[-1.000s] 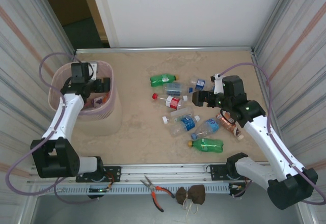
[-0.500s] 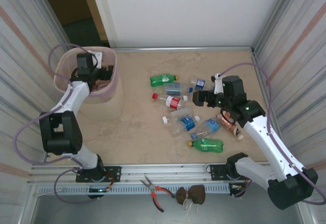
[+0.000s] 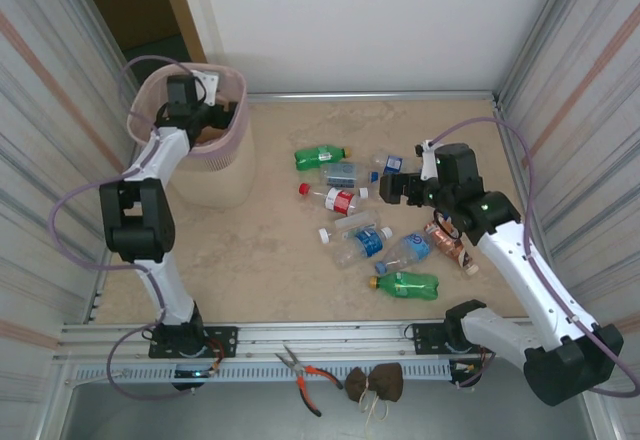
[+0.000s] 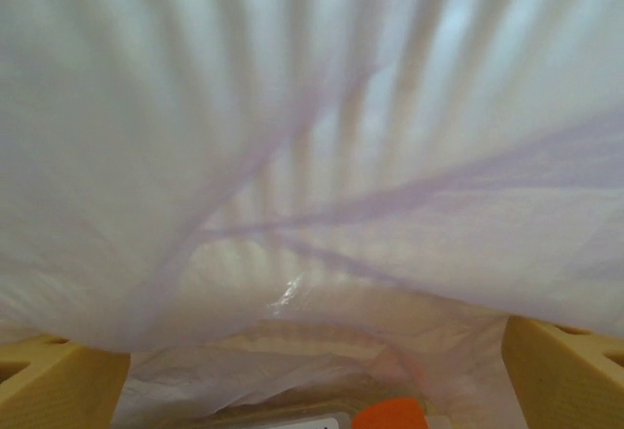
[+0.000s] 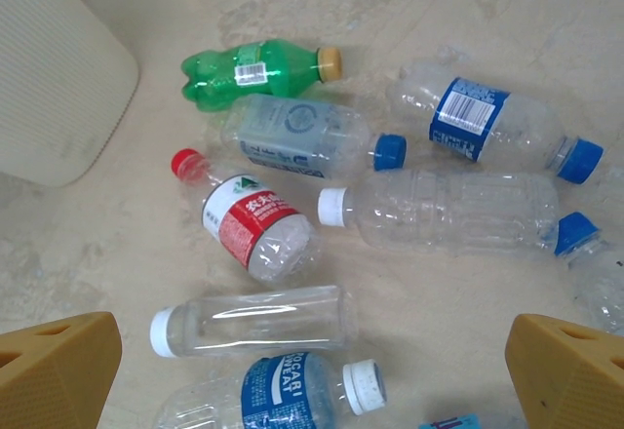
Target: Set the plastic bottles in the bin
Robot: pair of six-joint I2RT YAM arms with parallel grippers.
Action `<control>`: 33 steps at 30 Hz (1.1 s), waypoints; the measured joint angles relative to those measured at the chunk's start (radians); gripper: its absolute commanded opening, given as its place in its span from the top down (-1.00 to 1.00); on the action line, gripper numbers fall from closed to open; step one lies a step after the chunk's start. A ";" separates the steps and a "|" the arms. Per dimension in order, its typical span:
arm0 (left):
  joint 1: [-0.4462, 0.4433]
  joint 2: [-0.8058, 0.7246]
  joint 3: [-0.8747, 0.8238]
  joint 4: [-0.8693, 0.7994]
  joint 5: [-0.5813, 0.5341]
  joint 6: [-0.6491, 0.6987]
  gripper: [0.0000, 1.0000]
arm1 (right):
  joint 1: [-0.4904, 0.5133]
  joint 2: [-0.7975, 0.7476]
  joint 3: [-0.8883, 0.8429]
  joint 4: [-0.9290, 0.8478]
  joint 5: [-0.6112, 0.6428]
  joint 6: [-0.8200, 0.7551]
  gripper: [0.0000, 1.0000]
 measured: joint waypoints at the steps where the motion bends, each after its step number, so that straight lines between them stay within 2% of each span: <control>1: -0.003 0.014 0.020 -0.002 0.000 0.000 -0.97 | 0.000 -0.001 0.005 0.000 0.003 0.000 -1.00; 5: -0.005 0.054 0.081 -0.013 0.007 -0.005 -0.97 | 0.001 -0.004 0.016 0.000 0.026 0.000 -1.00; 13: -0.005 0.037 0.092 -0.027 0.027 -0.014 -0.95 | 0.001 -0.063 0.016 -0.009 0.046 0.000 -1.00; 26: -0.005 -0.209 0.114 -0.186 0.116 -0.019 -0.82 | 0.001 -0.097 0.015 -0.029 0.047 0.003 -1.00; 33: -0.018 -0.320 0.114 -0.336 0.173 -0.029 -0.79 | 0.001 -0.100 0.015 -0.070 0.048 0.039 -1.00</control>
